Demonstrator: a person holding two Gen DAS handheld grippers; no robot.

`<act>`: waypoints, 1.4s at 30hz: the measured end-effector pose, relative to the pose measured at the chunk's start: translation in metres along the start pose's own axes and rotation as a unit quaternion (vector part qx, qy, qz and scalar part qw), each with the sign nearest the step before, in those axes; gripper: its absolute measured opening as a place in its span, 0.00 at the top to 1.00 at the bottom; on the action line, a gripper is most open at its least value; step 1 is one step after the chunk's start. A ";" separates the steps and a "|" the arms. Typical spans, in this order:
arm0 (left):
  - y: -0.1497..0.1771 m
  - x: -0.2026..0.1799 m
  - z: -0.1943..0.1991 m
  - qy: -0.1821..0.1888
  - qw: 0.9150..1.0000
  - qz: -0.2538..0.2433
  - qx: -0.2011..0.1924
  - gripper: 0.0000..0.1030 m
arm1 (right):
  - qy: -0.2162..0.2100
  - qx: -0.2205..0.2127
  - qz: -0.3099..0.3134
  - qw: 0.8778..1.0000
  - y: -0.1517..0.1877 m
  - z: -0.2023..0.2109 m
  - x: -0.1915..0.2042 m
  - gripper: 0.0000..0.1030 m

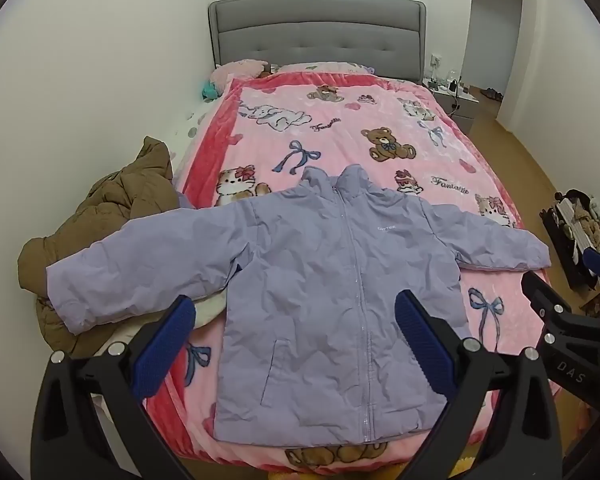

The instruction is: Fold large clothes

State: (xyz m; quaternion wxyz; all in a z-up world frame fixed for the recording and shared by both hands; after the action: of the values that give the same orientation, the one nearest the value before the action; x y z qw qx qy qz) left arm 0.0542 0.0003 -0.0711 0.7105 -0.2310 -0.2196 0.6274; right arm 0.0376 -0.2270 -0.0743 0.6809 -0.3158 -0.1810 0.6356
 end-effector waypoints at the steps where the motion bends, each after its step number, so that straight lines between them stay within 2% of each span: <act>1: 0.000 0.000 0.000 -0.001 1.000 -0.002 0.000 0.05 | 0.001 0.000 0.000 1.000 0.000 0.000 0.000 0.08; 42: 0.005 -0.007 0.000 0.003 1.000 0.003 0.002 0.05 | -0.001 -0.001 0.000 1.000 0.003 0.004 0.002 0.08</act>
State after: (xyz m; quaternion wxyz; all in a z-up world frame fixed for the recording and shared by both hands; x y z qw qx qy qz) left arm 0.0500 -0.0057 -0.0744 0.7098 -0.2323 -0.2150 0.6293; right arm 0.0335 -0.2239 -0.0734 0.6802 -0.3161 -0.1821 0.6358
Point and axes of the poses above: each gripper's, at about its wrist camera, not at the fingertips, and z roughly against the way its jaws point, x to its left, y to its underside, the point moved 9 cm from there along -z, roughly the way its jaws point, and after that the axes turned 3 degrees about y, right-handed, at the moved point
